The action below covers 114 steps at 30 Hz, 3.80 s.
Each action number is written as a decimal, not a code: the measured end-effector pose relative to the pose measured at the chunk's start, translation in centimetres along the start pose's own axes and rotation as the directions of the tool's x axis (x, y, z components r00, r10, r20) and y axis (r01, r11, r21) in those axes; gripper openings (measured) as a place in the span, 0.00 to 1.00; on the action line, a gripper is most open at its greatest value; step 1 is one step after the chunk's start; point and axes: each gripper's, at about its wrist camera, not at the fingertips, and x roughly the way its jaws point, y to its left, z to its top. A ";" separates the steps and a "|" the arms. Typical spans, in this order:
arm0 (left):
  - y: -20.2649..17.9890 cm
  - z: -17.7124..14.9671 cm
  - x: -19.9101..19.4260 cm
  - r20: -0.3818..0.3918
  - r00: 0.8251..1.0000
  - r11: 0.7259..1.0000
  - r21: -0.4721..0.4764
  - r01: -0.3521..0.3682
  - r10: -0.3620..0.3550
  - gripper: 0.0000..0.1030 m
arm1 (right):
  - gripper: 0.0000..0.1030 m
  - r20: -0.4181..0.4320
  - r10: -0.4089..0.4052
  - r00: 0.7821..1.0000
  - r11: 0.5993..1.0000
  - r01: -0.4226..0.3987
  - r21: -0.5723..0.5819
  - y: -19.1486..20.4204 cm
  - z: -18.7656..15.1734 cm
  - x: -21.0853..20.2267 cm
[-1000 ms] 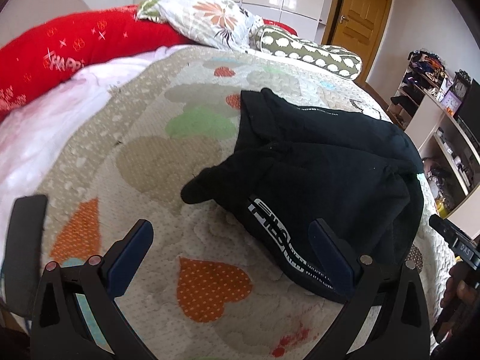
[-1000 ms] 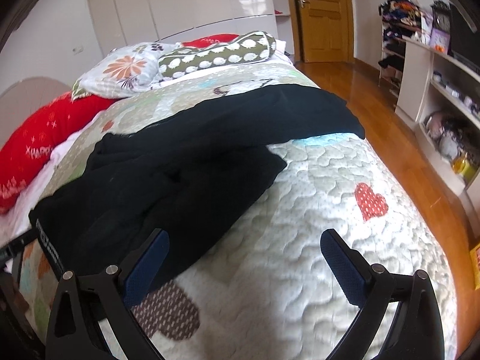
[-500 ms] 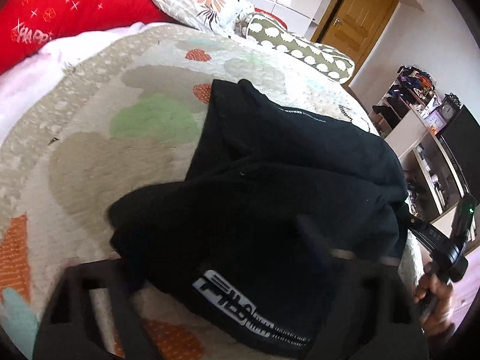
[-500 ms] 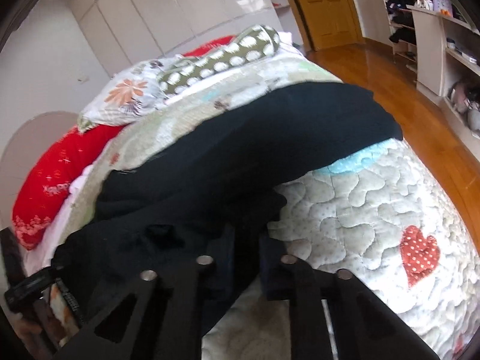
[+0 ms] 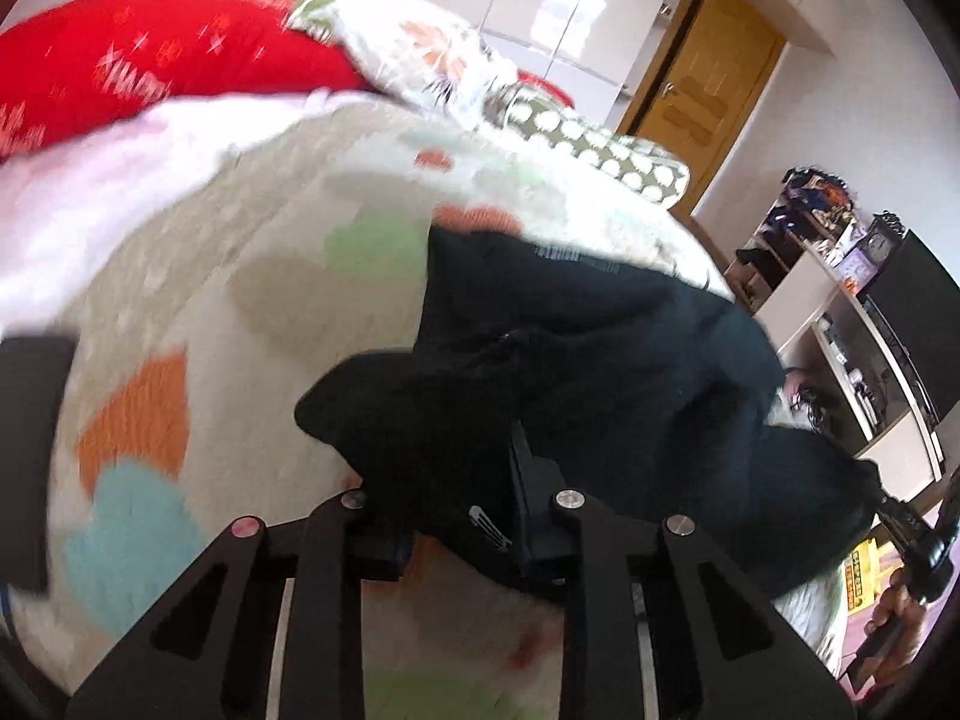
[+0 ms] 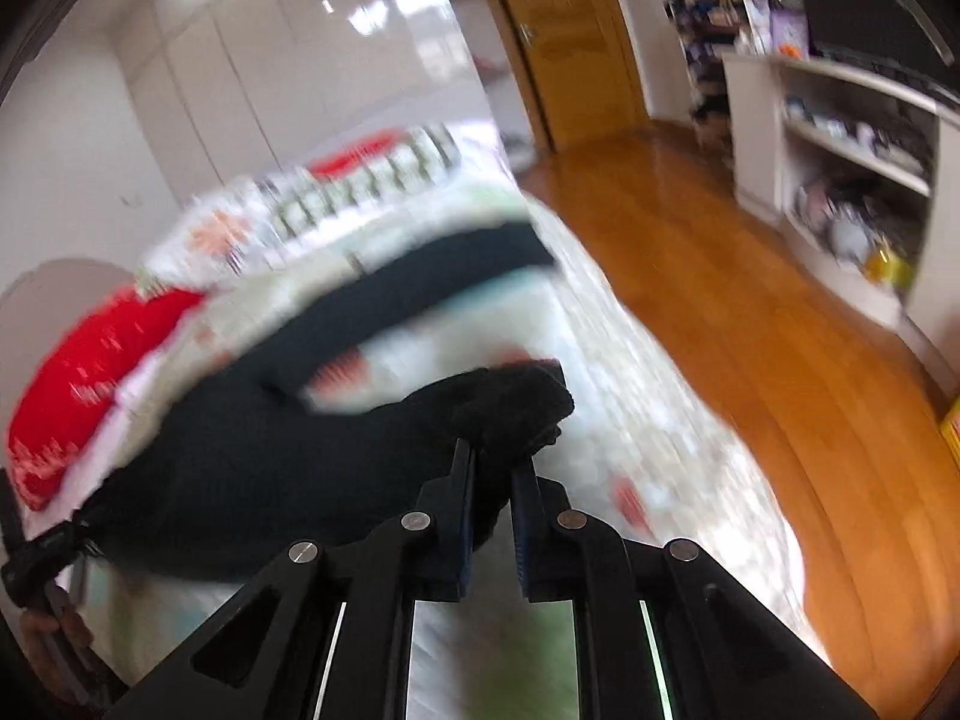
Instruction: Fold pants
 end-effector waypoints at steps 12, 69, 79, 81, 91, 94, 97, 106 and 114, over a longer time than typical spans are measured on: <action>0.9 -3.9 -3.0 0.024 0.996 0.994 0.061 -0.089 0.088 0.23 | 0.17 -0.076 -0.123 0.990 0.992 0.119 -0.051 -1.0 -2.0 -0.3; -2.1 19.2 16.3 -0.119 0.993 0.905 0.424 0.037 0.015 0.87 | 0.77 -0.210 0.016 0.978 0.661 -0.168 -0.731 20.6 16.9 23.4; -5.0 19.4 22.6 -0.268 0.961 0.778 0.616 0.120 0.065 0.87 | 0.80 -0.421 -0.009 0.907 0.468 -0.368 -0.803 22.3 17.3 29.3; -5.6 19.0 23.5 -0.297 0.952 0.745 0.652 0.140 0.080 0.87 | 0.81 -0.429 0.004 0.903 0.456 -0.383 -0.803 22.5 17.6 29.6; -8.2 17.9 25.6 -0.362 0.928 0.666 0.714 0.214 0.090 0.87 | 0.56 -0.532 -0.051 0.845 0.525 -0.430 -0.735 23.3 18.4 32.2; -8.5 17.7 25.1 -0.408 0.911 0.666 0.695 0.273 0.052 0.55 | 0.17 -0.504 -0.062 0.861 0.455 -0.425 -0.782 24.0 16.9 30.1; -9.1 16.7 24.0 -0.376 0.925 0.630 0.732 0.261 0.053 0.33 | 0.05 -0.441 -0.097 0.892 0.424 -0.364 -0.829 24.4 15.5 28.5; -9.4 16.3 15.1 -0.227 0.972 0.662 0.720 0.206 -0.055 0.18 | 0.04 -0.210 0.037 0.977 0.463 -0.203 -0.863 23.4 15.1 14.2; -9.3 10.8 0.3 -0.099 0.979 0.664 0.723 0.192 -0.175 0.14 | 0.04 -0.156 0.155 0.976 0.486 -0.212 -0.848 20.5 7.5 0.3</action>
